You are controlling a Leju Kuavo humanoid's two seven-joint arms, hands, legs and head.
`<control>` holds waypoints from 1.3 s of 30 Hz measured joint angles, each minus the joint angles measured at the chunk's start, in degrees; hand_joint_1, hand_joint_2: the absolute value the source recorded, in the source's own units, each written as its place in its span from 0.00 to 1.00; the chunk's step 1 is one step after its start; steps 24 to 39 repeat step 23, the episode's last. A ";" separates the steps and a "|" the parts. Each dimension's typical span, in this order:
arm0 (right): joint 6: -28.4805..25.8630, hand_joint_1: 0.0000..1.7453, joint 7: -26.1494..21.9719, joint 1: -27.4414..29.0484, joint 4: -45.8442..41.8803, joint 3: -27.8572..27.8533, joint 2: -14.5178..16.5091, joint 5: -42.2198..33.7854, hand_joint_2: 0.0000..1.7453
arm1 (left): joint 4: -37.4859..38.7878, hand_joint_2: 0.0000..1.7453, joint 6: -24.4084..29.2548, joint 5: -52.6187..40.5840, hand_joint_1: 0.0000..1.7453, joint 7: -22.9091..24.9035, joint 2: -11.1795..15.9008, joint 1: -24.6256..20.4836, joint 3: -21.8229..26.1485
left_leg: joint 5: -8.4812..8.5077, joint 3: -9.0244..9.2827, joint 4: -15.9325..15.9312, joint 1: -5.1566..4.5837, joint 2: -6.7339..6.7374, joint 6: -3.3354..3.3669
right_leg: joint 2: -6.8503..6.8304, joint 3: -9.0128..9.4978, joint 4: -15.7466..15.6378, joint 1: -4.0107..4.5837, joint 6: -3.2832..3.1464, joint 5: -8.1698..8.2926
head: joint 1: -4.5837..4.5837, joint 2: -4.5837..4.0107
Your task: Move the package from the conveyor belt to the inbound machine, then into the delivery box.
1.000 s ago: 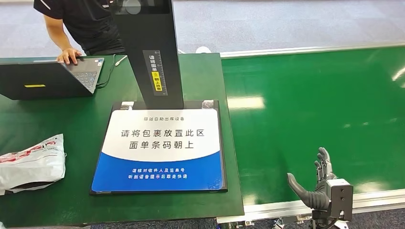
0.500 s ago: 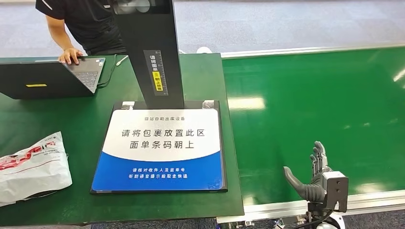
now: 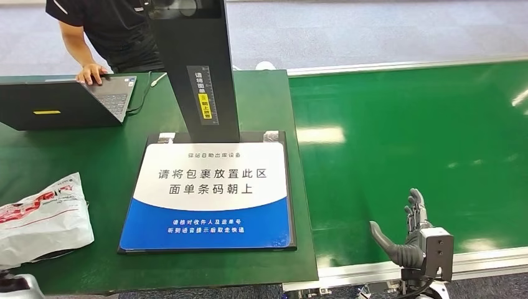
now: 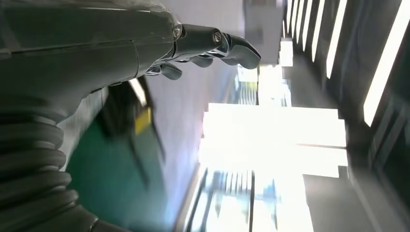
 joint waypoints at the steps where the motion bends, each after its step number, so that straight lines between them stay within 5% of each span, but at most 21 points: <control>1: 0.20 0.00 -0.18 0.08 -0.11 0.00 0.00 -0.02 1.00 | 0.55 1.00 -3.35 -1.08 0.00 0.65 0.03 0.41 -2.67 | 0.00 0.00 0.00 0.00 0.03 0.00 | 0.02 0.00 0.00 -0.01 0.00 0.02 | 0.02 0.00; 9: 1.80 0.00 -3.89 -1.03 -0.85 2.49 0.00 0.39 1.00 | 4.12 1.00 -34.07 3.77 0.00 8.05 -0.68 4.71 -25.48 | 0.00 -0.03 0.02 -0.06 0.04 0.01 | 0.04 -0.01 0.00 -0.06 0.05 0.06 | 0.02 0.00; 12: 2.30 0.00 -4.44 -1.44 -1.21 4.72 0.00 0.57 1.00 | 6.46 1.00 -38.68 6.18 0.00 8.43 -1.06 5.57 -32.15 | 0.00 -0.03 0.02 -0.06 0.04 0.01 | 0.04 -0.02 0.00 -0.05 0.05 0.06 | 0.02 0.00; 17: 2.51 0.00 -5.24 -2.03 -1.26 8.61 0.01 0.30 1.00 | 9.84 1.00 -38.95 5.81 0.00 9.51 -1.71 6.39 -39.59 | 0.00 -0.04 0.01 -0.04 0.03 0.01 | 0.04 -0.05 0.00 -0.03 0.04 0.05 | 0.01 0.00; 22: 1.73 0.00 -5.30 -3.02 -1.62 12.59 -0.03 -0.13 1.00 | 12.45 1.00 -33.84 2.02 0.00 8.91 -2.59 6.43 -44.71 | 0.00 -0.04 0.01 -0.03 0.04 0.01 | 0.04 -0.05 0.01 -0.02 0.04 0.05 | 0.02 0.00; 39: 1.70 0.00 -5.29 -3.15 -1.67 13.10 -0.04 -0.08 1.00 | 12.59 1.00 -33.25 1.56 0.00 8.75 -2.66 6.42 -45.14 | 0.00 -0.04 0.01 -0.03 0.04 0.01 | 0.04 -0.05 0.01 -0.03 0.04 0.05 | 0.02 0.00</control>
